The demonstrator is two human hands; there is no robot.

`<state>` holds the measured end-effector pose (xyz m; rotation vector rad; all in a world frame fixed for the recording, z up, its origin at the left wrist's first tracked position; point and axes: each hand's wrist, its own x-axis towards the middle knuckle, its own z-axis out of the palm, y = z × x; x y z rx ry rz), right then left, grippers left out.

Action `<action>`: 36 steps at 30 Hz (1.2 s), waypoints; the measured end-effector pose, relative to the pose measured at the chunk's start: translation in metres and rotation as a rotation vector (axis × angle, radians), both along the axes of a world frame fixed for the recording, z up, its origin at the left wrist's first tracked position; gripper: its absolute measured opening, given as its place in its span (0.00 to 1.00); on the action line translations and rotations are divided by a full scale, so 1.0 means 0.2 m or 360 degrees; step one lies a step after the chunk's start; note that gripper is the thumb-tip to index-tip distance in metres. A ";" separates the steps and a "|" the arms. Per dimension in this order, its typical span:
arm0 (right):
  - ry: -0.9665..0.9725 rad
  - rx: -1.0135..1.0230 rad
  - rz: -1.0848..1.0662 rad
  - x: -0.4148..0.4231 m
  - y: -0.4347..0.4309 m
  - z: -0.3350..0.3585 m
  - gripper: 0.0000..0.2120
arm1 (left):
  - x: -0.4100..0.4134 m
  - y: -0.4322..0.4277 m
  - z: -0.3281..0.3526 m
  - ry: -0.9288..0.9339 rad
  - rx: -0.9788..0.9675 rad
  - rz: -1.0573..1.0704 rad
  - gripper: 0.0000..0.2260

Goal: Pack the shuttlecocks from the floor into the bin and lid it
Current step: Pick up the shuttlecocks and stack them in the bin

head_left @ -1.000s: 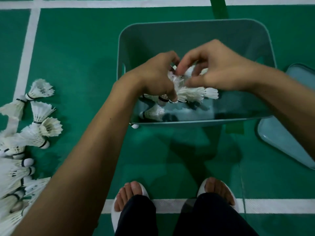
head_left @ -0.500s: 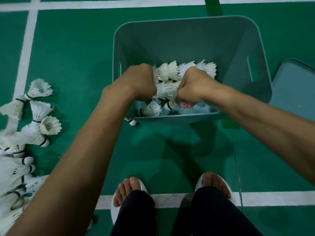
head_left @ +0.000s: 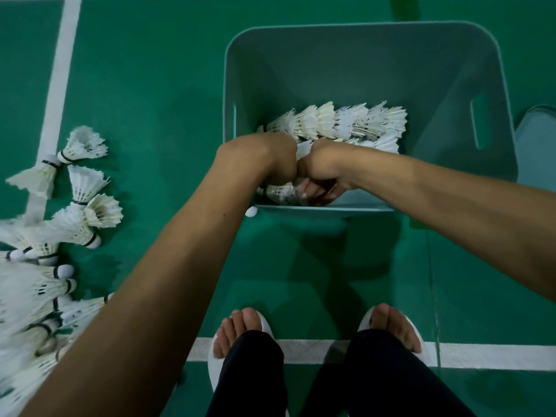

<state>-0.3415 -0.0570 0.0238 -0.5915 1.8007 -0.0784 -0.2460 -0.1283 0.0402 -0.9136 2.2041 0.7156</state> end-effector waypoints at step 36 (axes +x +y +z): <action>0.0038 0.0249 0.0145 -0.14 0.04 0.00 0.18 | 0.15 0.14 0.30 0.0891 -0.0430 0.0389 0.13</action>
